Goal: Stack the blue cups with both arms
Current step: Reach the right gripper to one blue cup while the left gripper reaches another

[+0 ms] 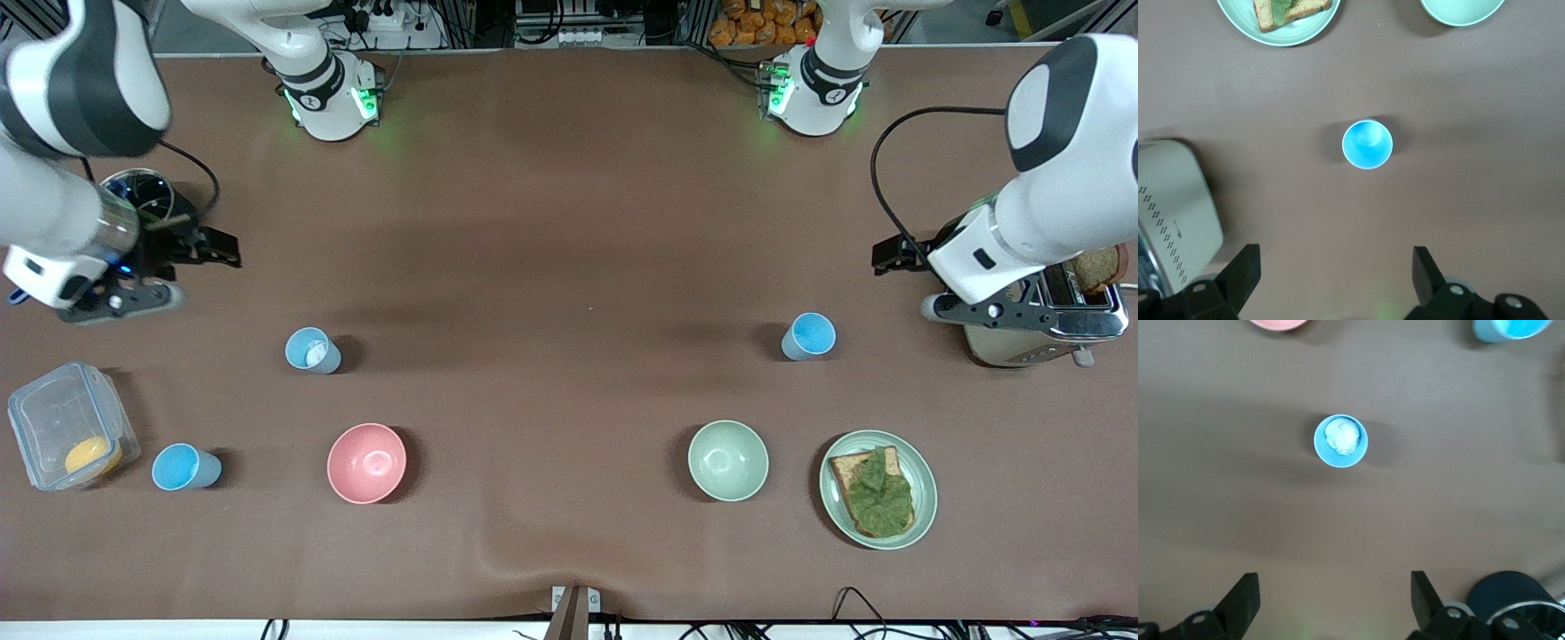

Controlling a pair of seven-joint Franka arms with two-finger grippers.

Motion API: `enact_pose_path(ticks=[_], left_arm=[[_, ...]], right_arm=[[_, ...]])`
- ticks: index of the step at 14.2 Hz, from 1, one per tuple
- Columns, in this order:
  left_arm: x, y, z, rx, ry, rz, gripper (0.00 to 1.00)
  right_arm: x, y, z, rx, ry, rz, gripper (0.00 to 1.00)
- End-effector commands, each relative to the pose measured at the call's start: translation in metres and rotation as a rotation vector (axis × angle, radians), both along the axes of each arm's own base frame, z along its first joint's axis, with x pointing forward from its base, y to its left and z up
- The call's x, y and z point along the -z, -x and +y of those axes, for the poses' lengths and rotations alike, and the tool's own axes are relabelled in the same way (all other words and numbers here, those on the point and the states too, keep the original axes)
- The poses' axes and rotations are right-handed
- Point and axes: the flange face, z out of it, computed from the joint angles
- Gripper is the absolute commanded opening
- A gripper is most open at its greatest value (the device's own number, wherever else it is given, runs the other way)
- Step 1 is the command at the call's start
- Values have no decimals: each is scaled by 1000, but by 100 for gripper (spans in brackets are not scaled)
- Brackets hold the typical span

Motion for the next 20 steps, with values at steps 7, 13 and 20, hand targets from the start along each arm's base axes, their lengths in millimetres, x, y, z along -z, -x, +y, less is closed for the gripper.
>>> enact_pose_path(ticks=[7,13,20], left_arm=[[114,20,-8,39,18,-65,100],[201,9,-8,35,25,-44,100],[238,-1,6,39,36,-50,100]], right_arm=[[171,-20,66,150,32,-165,100],[243,-18,72,140,65,-121,100],[266,-18,70,148,78,-90,5]])
